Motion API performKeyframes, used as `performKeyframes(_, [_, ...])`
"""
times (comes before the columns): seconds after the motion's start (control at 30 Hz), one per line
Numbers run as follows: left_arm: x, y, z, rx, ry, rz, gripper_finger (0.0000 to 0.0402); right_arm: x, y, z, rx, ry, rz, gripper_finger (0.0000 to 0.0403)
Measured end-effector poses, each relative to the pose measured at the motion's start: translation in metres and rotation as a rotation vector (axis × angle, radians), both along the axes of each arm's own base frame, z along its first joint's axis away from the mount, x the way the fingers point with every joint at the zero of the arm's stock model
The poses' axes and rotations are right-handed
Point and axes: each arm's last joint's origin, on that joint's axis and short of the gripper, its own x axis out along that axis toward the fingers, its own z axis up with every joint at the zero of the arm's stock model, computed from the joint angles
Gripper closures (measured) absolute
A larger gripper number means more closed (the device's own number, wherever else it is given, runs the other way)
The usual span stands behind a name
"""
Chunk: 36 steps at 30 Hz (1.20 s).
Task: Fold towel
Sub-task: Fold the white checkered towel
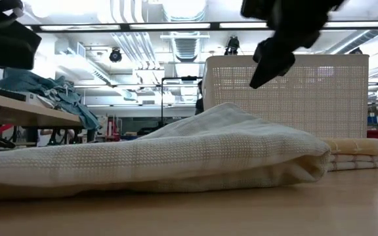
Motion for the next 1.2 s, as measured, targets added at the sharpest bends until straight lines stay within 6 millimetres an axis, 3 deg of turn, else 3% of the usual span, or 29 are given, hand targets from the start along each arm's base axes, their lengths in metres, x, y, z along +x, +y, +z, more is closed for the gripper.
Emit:
performKeyframes(0.23, [0.002,0.002,0.001,0.094,-0.087,0.035,0.0358,0.010,-0.017,0.004,0.090,-0.058,-0.142,0.0155])
performKeyframes(0.47, [0.001,0.002,0.001,0.101,-0.086,0.035,0.0365,0.013,-0.038,0.002,0.061,-0.070,-0.223,0.0170])
performKeyframes(0.6, [0.001,0.004,0.001,0.136,-0.098,0.060,0.0364,0.020,-0.045,-0.009,0.064,-0.037,-0.255,0.0176])
performKeyframes(0.8, [0.002,0.009,0.000,0.279,-0.228,0.111,0.0364,0.035,-0.044,-0.045,0.079,0.051,-0.297,0.0175])
performKeyframes(1.0, [0.004,0.009,-0.001,0.297,-0.257,0.083,0.0364,0.046,-0.044,-0.062,0.110,0.056,-0.293,0.0164])
performKeyframes(1.1, [0.004,0.009,-0.001,0.294,-0.260,0.082,0.0364,0.050,-0.044,-0.060,0.100,0.009,-0.264,0.0180])
performKeyframes(1.2, [0.004,0.009,-0.001,0.295,-0.260,0.081,0.0364,0.051,-0.043,-0.059,0.076,-0.011,-0.222,0.0228])
